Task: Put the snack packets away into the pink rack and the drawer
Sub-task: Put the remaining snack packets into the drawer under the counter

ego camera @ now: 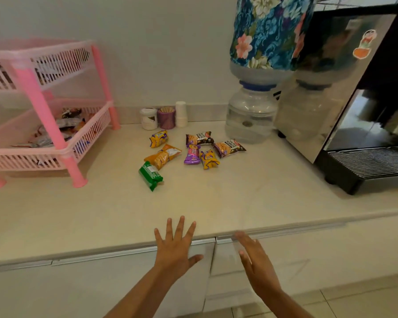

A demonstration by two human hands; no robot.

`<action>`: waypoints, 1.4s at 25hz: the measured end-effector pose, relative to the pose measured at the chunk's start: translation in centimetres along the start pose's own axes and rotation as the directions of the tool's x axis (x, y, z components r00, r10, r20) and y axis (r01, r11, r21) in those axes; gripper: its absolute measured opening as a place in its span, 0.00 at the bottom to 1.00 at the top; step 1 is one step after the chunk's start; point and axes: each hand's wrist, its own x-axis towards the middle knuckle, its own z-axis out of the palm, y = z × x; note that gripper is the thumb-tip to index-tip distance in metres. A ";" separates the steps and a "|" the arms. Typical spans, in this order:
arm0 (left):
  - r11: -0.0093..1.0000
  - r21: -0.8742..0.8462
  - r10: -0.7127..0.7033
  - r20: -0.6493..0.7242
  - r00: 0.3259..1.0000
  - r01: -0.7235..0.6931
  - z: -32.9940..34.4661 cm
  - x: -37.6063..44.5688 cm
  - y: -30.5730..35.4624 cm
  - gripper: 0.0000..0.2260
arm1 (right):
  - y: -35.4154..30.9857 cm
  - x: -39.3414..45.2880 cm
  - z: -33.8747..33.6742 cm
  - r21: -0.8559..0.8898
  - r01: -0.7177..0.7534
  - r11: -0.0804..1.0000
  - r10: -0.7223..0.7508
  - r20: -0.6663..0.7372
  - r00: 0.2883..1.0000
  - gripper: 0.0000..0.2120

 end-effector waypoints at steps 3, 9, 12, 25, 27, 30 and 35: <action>0.998 -0.041 -0.045 -0.035 0.998 0.044 0.1 0.4 1.2 0.36 | 1.3 -0.8 -0.9 0.363 -0.284 0.887 0.366 -0.179 0.913 0.19; 0.994 -0.051 -0.097 0.000 0.995 0.097 0.5 0.7 1.3 0.47 | 3.9 3.8 -4.6 0.939 -0.264 0.219 0.730 0.022 0.684 0.23; 0.993 -0.024 -0.118 0.048 0.992 0.119 0.1 0.7 1.3 0.49 | 4.6 5.2 -5.6 0.971 -0.235 -0.050 0.752 0.191 0.630 0.27; 0.988 -0.017 -0.153 0.124 0.980 0.157 -0.9 1.2 1.6 0.53 | 4.4 -2.3 -7.3 0.920 -0.335 -0.202 0.625 0.385 0.680 0.09; 0.987 0.000 -0.160 0.123 0.979 0.162 -0.6 1.2 1.5 0.46 | 4.1 -4.8 -8.3 0.916 -0.373 -0.146 0.645 0.374 0.667 0.08; 0.986 0.012 -0.169 0.121 0.978 0.168 -0.3 1.4 1.3 0.40 | 3.1 -8.3 -9.2 0.725 -0.666 0.177 0.559 0.483 0.674 0.10; 0.985 0.010 -0.171 0.156 0.973 0.172 -0.6 1.6 1.2 0.39 | 1.9 -7.0 -12.1 0.283 -0.321 0.904 0.254 0.248 0.935 0.11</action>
